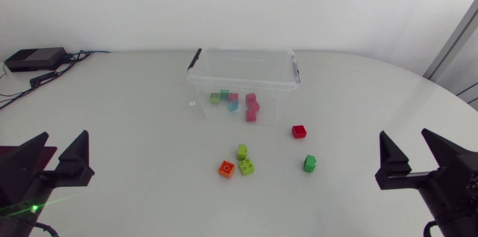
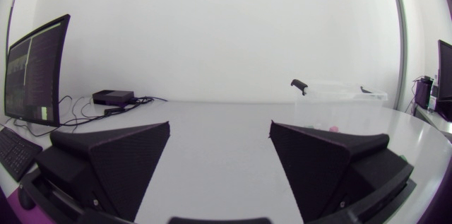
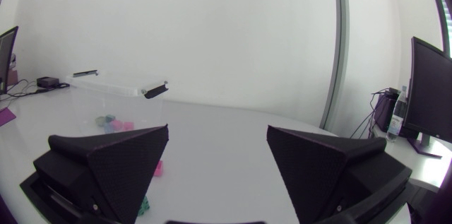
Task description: Pick up the duplo bricks and place them in the container
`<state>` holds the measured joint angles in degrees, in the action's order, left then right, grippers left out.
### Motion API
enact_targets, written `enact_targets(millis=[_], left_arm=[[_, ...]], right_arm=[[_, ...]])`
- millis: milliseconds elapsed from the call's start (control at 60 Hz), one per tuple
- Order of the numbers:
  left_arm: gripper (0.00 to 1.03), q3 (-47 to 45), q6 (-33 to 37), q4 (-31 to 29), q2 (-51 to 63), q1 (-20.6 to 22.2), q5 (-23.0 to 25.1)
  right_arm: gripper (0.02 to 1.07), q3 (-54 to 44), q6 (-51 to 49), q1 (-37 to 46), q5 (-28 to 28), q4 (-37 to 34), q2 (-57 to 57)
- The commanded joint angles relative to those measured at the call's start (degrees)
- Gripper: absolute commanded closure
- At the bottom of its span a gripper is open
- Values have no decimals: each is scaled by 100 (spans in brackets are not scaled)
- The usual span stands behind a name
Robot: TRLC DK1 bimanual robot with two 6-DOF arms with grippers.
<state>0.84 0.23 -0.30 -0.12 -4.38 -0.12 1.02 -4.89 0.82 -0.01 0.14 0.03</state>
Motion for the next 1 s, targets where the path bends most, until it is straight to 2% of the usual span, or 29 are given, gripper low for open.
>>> enact_targets(millis=[0,750,983], left_arm=[[4,-75,83,-41,-41,16,-6],[4,39,-5,-23,-41,69,3],[5,804,-49,-58,1339,16,-6]], right_arm=[[6,-102,84,-38,-25,-67,-12],[6,-75,75,-73,-16,-49,-38],[7,83,84,-126,10,12,137]])
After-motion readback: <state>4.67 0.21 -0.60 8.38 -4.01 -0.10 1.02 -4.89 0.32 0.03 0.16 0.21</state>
